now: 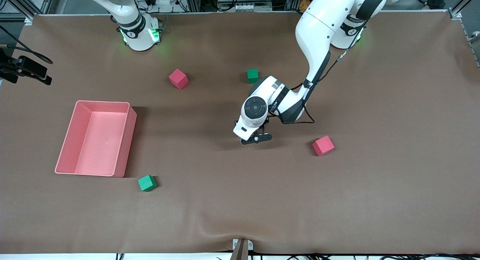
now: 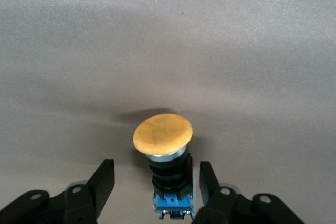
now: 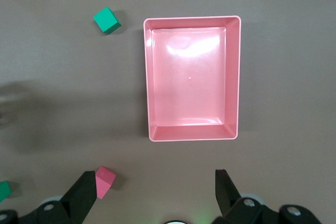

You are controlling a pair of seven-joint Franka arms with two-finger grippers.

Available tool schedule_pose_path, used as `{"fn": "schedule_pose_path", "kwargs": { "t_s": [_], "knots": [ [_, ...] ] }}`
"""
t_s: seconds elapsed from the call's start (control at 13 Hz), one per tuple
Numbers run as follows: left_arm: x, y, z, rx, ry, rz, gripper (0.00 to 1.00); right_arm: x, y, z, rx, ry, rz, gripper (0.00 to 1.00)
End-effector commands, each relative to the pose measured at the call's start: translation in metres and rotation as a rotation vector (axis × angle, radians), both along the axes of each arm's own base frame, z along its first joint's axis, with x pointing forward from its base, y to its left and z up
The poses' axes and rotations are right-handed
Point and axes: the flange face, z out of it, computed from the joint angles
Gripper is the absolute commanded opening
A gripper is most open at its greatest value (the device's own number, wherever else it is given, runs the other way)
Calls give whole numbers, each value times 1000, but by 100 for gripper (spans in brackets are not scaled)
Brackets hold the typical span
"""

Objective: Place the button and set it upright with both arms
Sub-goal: 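Close the left gripper around the button's black body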

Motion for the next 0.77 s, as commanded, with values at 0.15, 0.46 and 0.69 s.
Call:
{"fn": "schedule_pose_path", "kwargs": {
  "t_s": [0.15,0.46,0.69],
  "knots": [
    [0,-8,0,-3,-13,13,72,2,1,2,-10,-2,-11,100],
    [-1,-10,-3,-8,-19,11,61,2,0,2,-9,0,-14,100],
    [0,-10,-3,-12,-22,8,34,2,1,2,-9,0,-12,100]
  ]
}}
